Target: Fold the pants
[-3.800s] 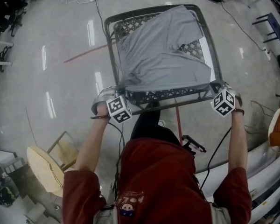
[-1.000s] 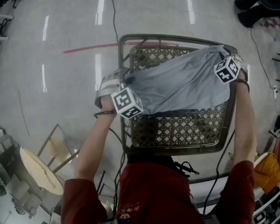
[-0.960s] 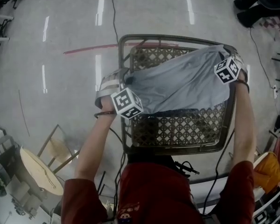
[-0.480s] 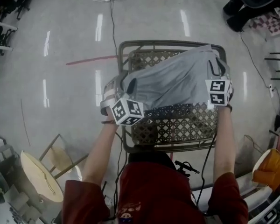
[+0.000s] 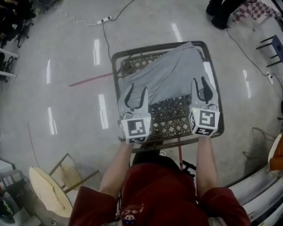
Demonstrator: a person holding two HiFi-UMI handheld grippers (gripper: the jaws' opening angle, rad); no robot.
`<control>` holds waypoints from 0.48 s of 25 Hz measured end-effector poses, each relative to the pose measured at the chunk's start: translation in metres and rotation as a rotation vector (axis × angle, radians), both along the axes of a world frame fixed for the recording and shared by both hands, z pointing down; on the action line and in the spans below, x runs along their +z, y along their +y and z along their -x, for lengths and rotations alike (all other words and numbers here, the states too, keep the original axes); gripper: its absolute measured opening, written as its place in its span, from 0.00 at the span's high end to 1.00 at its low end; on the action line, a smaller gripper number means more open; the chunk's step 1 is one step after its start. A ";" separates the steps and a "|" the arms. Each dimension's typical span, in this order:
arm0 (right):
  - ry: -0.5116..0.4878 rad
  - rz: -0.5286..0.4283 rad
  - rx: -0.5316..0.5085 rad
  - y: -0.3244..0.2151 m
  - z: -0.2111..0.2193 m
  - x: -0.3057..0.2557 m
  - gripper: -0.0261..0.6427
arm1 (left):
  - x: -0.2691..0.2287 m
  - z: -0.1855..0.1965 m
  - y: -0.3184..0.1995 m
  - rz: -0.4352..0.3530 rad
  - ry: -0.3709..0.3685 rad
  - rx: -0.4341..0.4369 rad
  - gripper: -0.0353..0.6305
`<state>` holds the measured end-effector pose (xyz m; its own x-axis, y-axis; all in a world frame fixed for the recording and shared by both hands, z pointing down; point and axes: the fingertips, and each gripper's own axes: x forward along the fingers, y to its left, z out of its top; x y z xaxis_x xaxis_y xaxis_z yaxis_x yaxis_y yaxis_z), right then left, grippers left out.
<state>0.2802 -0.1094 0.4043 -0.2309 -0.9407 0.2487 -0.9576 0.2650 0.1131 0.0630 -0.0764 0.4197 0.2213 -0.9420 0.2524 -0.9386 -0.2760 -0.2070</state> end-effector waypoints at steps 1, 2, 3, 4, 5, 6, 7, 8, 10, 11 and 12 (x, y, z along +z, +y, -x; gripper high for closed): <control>-0.022 -0.020 0.001 0.014 0.000 -0.010 0.79 | -0.010 -0.009 0.009 -0.029 0.028 0.003 0.67; -0.047 -0.039 0.003 0.029 0.000 -0.019 0.79 | -0.020 -0.019 0.018 -0.056 0.048 0.010 0.67; -0.077 -0.058 0.005 0.044 -0.001 -0.027 0.79 | -0.030 -0.028 0.027 -0.081 0.063 0.023 0.67; -0.103 -0.076 0.009 0.059 -0.002 -0.034 0.79 | -0.040 -0.037 0.036 -0.104 0.081 0.037 0.67; -0.121 -0.093 0.013 0.074 -0.003 -0.041 0.79 | -0.049 -0.044 0.046 -0.121 0.103 0.048 0.67; -0.135 -0.107 0.016 0.088 -0.005 -0.047 0.82 | -0.056 -0.050 0.057 -0.131 0.123 0.057 0.69; -0.149 -0.120 0.016 0.101 -0.008 -0.054 0.83 | -0.063 -0.056 0.067 -0.138 0.140 0.065 0.73; -0.164 -0.132 0.015 0.114 -0.011 -0.061 0.88 | -0.070 -0.062 0.079 -0.146 0.161 0.076 0.81; -0.191 -0.152 0.018 0.143 -0.020 -0.073 0.96 | -0.081 -0.075 0.106 -0.162 0.203 0.110 0.94; -0.197 -0.162 0.021 0.158 -0.026 -0.076 0.96 | -0.085 -0.082 0.121 -0.164 0.208 0.130 0.94; -0.198 -0.172 0.025 0.173 -0.030 -0.079 0.96 | -0.088 -0.087 0.135 -0.167 0.205 0.145 0.94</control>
<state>0.3100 0.0632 0.3248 -0.2348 -0.9713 0.0366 -0.9717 0.2336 -0.0355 0.1497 0.0586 0.3321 0.3870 -0.9215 0.0329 -0.9187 -0.3884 -0.0714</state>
